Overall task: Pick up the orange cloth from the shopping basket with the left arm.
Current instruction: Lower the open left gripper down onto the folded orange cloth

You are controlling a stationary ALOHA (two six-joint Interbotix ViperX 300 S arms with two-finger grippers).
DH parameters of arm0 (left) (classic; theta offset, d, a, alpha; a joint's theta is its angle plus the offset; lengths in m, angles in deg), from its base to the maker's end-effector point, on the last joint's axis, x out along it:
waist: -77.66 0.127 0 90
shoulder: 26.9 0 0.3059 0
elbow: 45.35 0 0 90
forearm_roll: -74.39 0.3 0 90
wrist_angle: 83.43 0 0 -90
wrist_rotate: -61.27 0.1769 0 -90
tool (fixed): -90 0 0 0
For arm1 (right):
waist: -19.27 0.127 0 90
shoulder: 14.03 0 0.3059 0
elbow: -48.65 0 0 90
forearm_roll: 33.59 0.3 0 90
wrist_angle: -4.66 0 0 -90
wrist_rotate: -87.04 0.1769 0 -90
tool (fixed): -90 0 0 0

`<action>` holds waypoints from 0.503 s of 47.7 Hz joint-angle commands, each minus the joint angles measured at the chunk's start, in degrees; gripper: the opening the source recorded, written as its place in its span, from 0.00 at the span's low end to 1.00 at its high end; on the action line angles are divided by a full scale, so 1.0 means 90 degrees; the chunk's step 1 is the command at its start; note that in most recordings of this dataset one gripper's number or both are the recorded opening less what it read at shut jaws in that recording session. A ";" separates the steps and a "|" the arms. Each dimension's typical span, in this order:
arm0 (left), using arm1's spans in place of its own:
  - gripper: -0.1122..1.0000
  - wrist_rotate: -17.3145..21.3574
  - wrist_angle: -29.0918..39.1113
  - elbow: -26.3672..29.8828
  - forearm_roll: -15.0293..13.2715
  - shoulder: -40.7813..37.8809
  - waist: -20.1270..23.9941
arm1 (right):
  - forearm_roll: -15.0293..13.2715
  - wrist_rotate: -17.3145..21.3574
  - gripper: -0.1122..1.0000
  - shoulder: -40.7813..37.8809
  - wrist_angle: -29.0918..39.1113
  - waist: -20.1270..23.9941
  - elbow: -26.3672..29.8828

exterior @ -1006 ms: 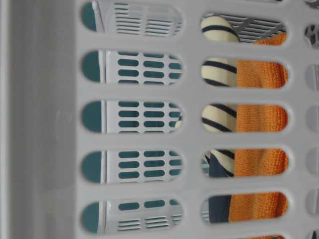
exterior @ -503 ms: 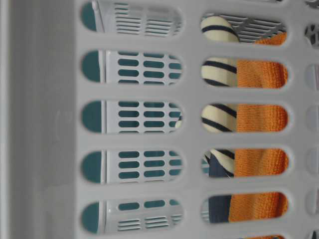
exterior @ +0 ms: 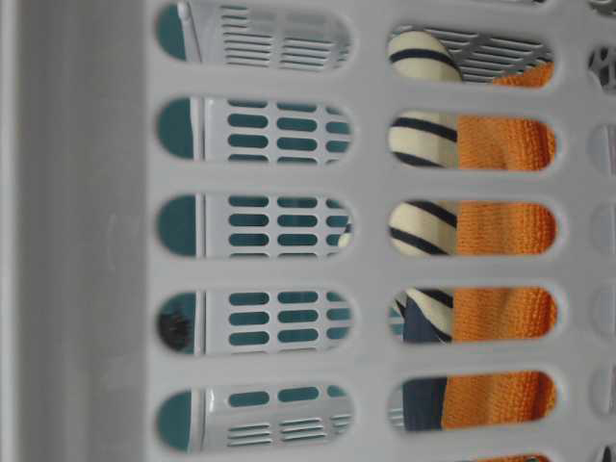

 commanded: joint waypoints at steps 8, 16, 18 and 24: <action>0.46 -0.0010 -0.0313 0.0088 0.0020 -0.0146 -0.0029 | 0.0020 0.0000 0.10 0.0078 0.0225 -0.0010 0.0146; 0.87 -0.0010 -0.0469 0.0068 0.0029 -0.0537 -0.0088 | 0.0020 0.0010 0.10 0.0117 0.0225 -0.0010 0.0156; 0.91 -0.0010 -0.0498 0.0078 0.0020 -0.0674 -0.0107 | 0.0020 0.0010 0.10 0.0117 0.0215 -0.0010 0.0156; 0.91 -0.0068 -0.0703 0.0078 0.0020 -0.0986 -0.0156 | 0.0020 0.0010 0.10 0.0117 0.0225 -0.0010 0.0156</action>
